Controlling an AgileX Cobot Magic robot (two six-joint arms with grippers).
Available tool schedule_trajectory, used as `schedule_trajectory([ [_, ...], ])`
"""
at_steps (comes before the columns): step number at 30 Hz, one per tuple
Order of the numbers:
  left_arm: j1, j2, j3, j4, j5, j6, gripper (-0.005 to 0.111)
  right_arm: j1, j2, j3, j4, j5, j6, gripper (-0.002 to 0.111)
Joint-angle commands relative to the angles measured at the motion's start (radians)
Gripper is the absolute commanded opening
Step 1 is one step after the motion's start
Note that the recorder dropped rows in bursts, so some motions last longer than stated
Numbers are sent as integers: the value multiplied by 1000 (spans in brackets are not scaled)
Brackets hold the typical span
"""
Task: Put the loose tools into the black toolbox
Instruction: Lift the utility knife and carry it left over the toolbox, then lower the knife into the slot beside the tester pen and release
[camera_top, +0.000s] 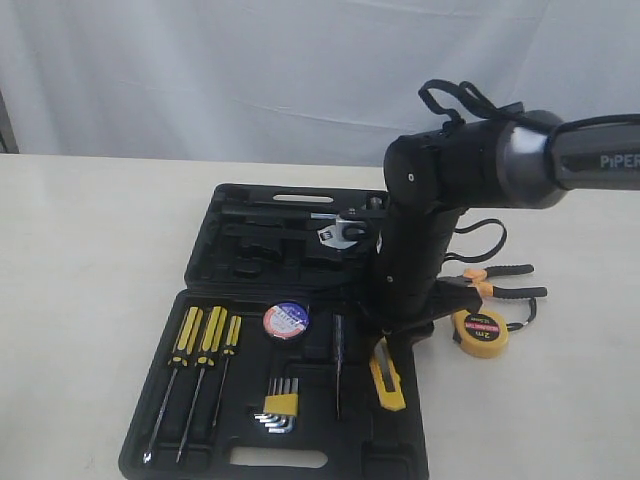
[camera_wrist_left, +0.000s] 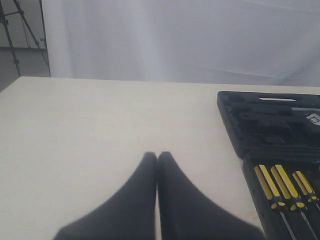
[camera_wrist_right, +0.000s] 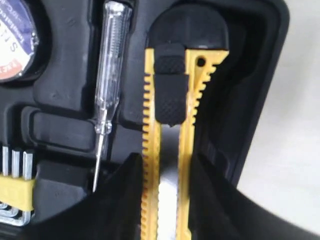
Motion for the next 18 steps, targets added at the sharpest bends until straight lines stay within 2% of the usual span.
schedule_trajectory([
  [1, -2, -3, 2, -2, 1, -3, 0, 3, 3, -6, -11, 15, 13, 0],
  [6, -2, -3, 2, -2, 1, -3, 0, 3, 3, -6, -11, 15, 13, 0],
  [8, -2, -3, 2, -2, 1, -3, 0, 3, 3, -6, -11, 15, 13, 6],
  [11, -2, -3, 2, -2, 1, -3, 0, 3, 3, -6, -11, 15, 13, 29],
  [15, -2, -3, 2, -2, 1, -3, 0, 3, 3, -6, -11, 15, 13, 75],
  [16, -2, -3, 2, -2, 1, -3, 0, 3, 3, -6, -11, 15, 13, 83],
  [18, -2, -3, 2, -2, 1, -1, 0, 3, 3, -6, -11, 15, 13, 89],
])
